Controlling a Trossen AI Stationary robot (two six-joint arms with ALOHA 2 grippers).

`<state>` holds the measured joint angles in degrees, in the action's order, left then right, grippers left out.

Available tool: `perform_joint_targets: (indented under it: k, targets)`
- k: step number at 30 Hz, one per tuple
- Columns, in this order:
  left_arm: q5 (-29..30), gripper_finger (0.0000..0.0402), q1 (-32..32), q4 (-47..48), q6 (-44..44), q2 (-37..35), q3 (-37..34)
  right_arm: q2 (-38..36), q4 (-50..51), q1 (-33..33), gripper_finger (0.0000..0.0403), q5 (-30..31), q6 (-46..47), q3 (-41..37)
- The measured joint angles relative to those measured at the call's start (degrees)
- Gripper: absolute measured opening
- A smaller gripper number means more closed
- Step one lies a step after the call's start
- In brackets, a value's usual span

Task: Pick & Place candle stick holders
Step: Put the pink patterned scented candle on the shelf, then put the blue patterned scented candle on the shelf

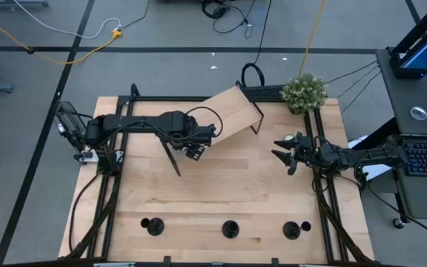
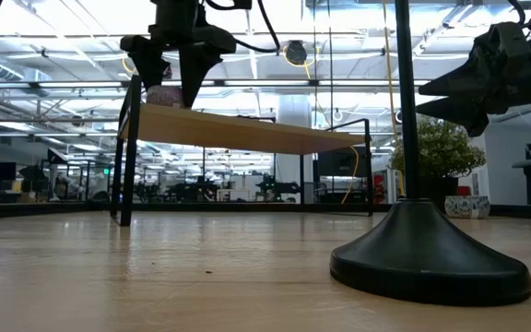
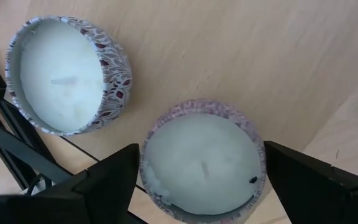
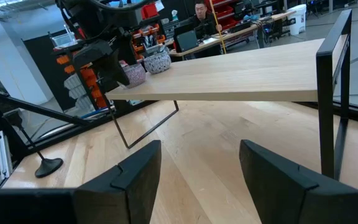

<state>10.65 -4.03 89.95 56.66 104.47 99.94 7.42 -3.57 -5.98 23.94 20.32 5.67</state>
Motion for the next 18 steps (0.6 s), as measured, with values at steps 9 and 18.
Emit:
perform_joint_targets:
  k: [9, 18]
  targets:
    - [1.3, 0.0312, -1.5, -0.2, -1.1, -5.7, 1.3, 0.0, 0.0, 0.0, 0.0212, 0.0, 0.0, 0.0]
    - [9.6, 0.0320, -0.2, -6.9, 2.4, -18.8, 1.4, 0.0, -0.8, 0.0, 0.0212, 0.0, 0.0, 0.0]
